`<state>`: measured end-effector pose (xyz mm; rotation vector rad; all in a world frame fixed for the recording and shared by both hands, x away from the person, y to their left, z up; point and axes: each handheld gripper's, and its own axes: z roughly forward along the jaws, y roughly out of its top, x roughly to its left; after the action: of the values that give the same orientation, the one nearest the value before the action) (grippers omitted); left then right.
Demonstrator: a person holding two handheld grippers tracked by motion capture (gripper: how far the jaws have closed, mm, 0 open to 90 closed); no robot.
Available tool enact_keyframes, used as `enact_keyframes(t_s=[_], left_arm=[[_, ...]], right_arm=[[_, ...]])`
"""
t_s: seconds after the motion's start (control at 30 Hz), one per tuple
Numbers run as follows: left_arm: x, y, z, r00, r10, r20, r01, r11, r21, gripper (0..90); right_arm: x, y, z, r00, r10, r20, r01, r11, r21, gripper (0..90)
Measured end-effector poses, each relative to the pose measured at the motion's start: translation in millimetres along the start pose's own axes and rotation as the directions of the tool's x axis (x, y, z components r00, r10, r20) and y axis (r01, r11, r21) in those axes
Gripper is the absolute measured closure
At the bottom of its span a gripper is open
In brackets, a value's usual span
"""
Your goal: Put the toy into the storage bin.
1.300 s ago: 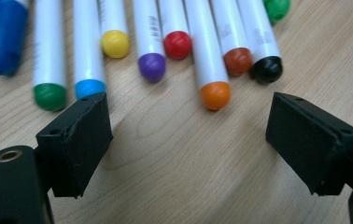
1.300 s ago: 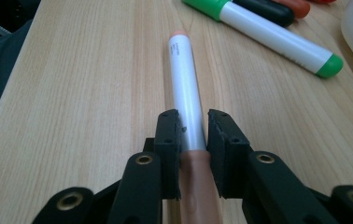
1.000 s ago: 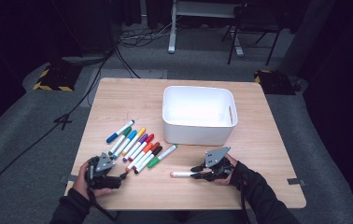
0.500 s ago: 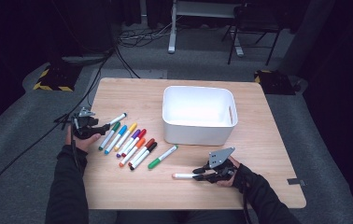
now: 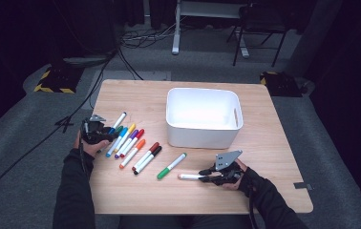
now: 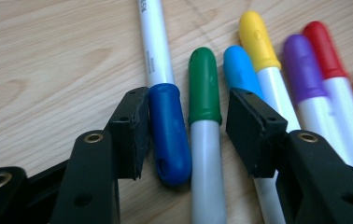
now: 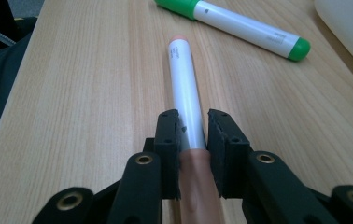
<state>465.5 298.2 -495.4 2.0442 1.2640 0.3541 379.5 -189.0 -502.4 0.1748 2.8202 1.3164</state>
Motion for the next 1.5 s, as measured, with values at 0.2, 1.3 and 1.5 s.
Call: enact_keyframes(t_s=[0.2, 1.3, 1.5], left_arm=[[-11.4, 0.4, 3.8, 0.9985, 0.024, 0.050, -0.023, 0.9997, -0.005, 48.4], [-35.3, -19.4, -37.8, 0.9944, 0.078, 0.071, -0.071, 0.9923, -0.101, 25.3], [-44.4, -32.0, -45.8, 0.9910, 0.118, 0.064, -0.112, 0.9899, -0.086, 26.2]], right_arm=[[-0.7, -0.2, -0.6, 0.9996, 0.002, 0.029, -0.002, 1.000, 0.001, 74.4], [-1.7, -0.2, -7.3, 0.9946, 0.017, 0.102, -0.016, 1.000, -0.009, 74.5], [-0.9, 1.1, -6.3, 0.9945, 0.018, 0.103, -0.018, 1.000, -0.006, 74.5]])
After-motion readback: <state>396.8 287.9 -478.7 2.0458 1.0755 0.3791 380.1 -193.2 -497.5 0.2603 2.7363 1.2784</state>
